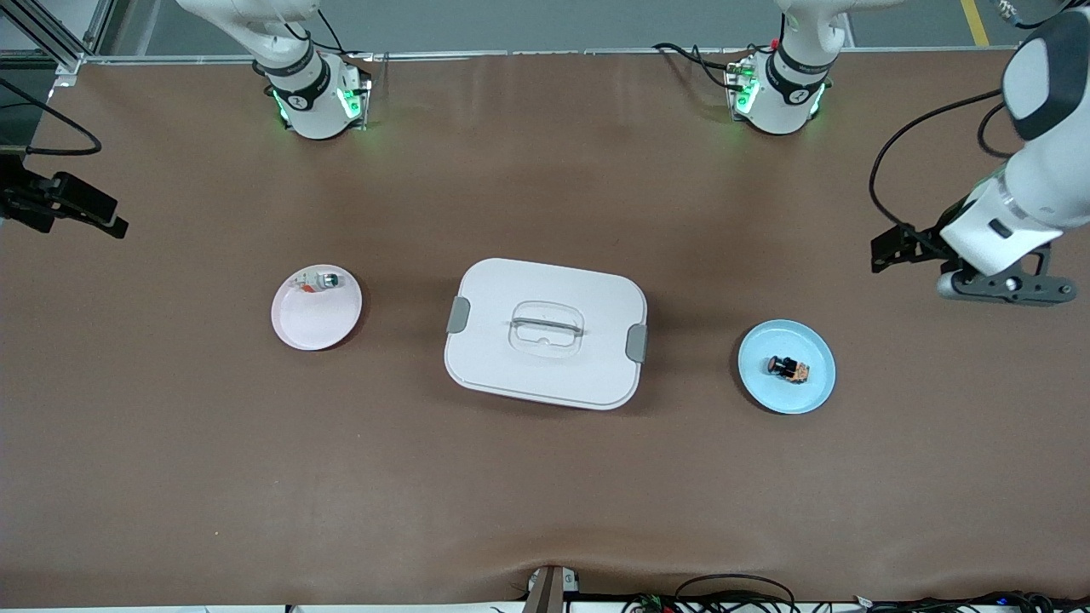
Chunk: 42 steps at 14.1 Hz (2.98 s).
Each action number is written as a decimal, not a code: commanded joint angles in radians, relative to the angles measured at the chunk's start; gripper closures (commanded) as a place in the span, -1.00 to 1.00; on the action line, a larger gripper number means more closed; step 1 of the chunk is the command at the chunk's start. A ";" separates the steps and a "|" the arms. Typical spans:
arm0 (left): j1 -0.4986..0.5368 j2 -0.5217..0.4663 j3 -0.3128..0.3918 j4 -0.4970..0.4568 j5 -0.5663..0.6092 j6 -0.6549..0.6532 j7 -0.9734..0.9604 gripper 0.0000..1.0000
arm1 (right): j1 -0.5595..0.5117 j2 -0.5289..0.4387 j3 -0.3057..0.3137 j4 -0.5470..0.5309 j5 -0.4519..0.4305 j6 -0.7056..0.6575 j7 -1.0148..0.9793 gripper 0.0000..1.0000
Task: Transfer orange switch to right arm and place
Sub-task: 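Move the left gripper down over the orange switch on the blue plate, then close the left gripper on the orange switch and lift it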
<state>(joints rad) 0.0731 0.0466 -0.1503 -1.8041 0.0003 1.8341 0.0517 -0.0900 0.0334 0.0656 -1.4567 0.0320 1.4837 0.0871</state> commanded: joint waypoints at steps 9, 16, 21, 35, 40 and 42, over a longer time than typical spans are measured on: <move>-0.012 0.177 -0.014 -0.171 0.001 0.384 0.172 -1.00 | -0.011 -0.015 0.006 -0.001 -0.009 -0.005 -0.010 -1.00; -0.007 0.305 -0.014 -0.176 0.058 0.516 0.198 -1.00 | -0.013 -0.015 0.005 -0.001 -0.006 -0.005 -0.010 -1.00; -0.006 0.357 -0.014 -0.176 0.060 0.573 0.198 -1.00 | -0.013 -0.015 0.005 -0.001 -0.004 -0.005 -0.010 -1.00; -0.012 0.518 -0.014 -0.172 0.058 0.777 0.181 -1.00 | -0.014 -0.015 0.003 -0.002 0.000 -0.008 -0.010 -1.00; -0.021 0.532 -0.014 -0.175 0.058 0.778 0.180 -0.98 | -0.014 -0.015 0.003 -0.002 0.000 -0.010 -0.010 -1.00; -0.021 0.532 -0.014 -0.179 0.059 0.778 0.181 -0.84 | -0.016 -0.015 0.003 -0.002 0.002 -0.010 -0.010 -1.00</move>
<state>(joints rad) 0.0542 0.5741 -0.1644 -1.9813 0.0428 2.6006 0.2366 -0.0901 0.0331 0.0613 -1.4562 0.0315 1.4832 0.0871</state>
